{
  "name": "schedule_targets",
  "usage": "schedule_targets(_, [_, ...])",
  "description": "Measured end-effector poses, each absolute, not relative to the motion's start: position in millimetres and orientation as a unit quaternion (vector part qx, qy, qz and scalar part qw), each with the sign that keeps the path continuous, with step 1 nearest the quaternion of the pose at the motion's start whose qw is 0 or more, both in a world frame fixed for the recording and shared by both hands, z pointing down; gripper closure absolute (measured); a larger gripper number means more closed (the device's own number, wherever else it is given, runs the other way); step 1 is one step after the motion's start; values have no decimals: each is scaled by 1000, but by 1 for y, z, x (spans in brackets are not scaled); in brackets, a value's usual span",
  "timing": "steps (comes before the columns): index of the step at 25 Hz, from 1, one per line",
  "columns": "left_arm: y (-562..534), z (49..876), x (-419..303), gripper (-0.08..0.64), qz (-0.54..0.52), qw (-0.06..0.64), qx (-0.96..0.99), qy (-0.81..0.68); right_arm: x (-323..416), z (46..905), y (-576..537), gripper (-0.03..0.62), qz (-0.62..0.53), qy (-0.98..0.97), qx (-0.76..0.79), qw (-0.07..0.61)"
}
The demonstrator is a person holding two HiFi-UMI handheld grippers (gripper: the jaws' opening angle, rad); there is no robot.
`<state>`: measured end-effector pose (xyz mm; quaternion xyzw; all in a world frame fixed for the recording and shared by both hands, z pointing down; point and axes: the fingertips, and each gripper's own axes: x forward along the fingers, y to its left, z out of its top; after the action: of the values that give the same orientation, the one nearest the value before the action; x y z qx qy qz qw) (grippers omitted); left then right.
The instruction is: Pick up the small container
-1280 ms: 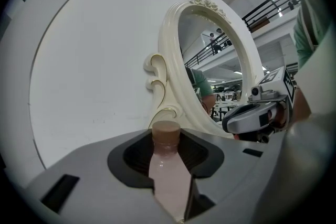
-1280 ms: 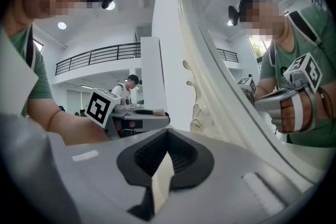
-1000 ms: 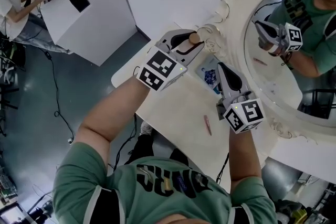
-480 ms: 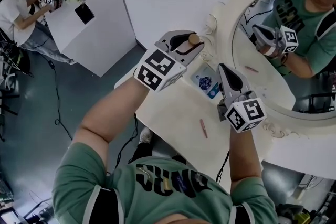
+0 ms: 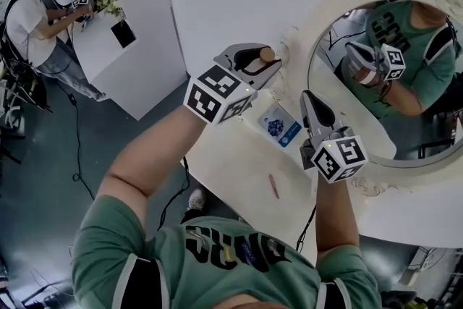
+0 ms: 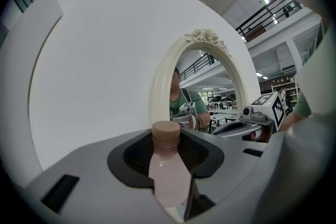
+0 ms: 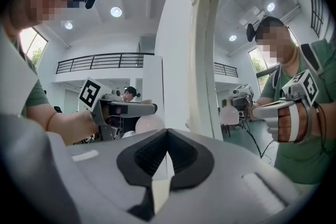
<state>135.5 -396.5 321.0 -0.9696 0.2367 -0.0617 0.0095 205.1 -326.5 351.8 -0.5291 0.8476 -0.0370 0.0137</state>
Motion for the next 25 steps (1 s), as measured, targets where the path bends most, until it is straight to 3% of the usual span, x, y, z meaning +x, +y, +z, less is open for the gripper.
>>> schedule_targets(25, [-366, 190, 145, 422, -45, 39, -973, 223, 217, 233, -296, 581, 10, 842, -539, 20])
